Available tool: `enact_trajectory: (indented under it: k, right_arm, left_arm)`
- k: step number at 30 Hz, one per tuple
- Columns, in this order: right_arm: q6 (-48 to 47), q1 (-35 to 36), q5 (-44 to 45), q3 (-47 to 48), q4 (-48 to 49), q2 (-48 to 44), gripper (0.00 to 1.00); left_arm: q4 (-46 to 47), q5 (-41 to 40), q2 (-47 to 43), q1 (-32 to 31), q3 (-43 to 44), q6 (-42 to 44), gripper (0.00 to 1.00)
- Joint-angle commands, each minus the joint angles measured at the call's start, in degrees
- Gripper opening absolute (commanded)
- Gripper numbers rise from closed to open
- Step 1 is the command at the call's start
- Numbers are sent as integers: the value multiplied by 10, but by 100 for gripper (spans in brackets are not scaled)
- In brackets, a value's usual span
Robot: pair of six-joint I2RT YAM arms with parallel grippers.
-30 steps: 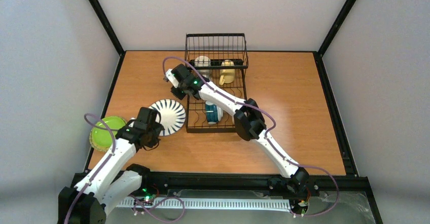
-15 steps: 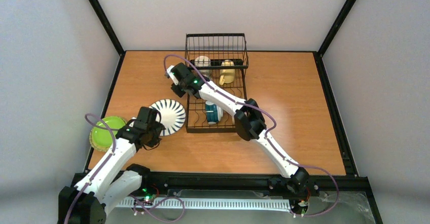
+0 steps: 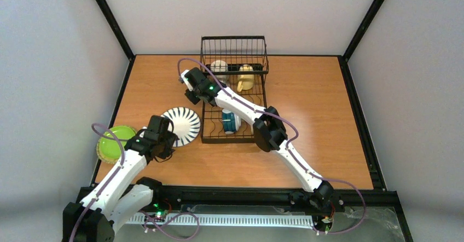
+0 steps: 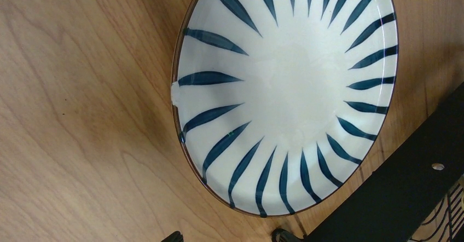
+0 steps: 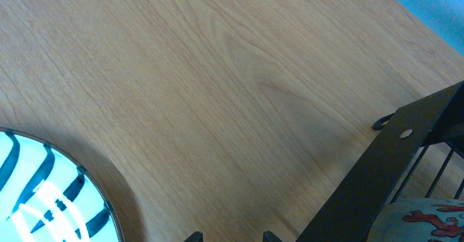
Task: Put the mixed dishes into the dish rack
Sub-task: Move the dish rack to the center of the board.
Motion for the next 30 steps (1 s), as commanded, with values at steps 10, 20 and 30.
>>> enact_trajectory:
  k: [10,20,30]
  right_arm:
    - [14,-69,83,-38,-83,13,64]
    - [23,-84,78,-95,-81,-14,63]
    - [29,-87,82,-163,-66,-53,63]
  left_arm:
    - [4,3,-7,-5,5,-1,100]
    - [10,11,-10,-5,-1,-1,100]
    - [16,15,-14,-5,-6,1,100]
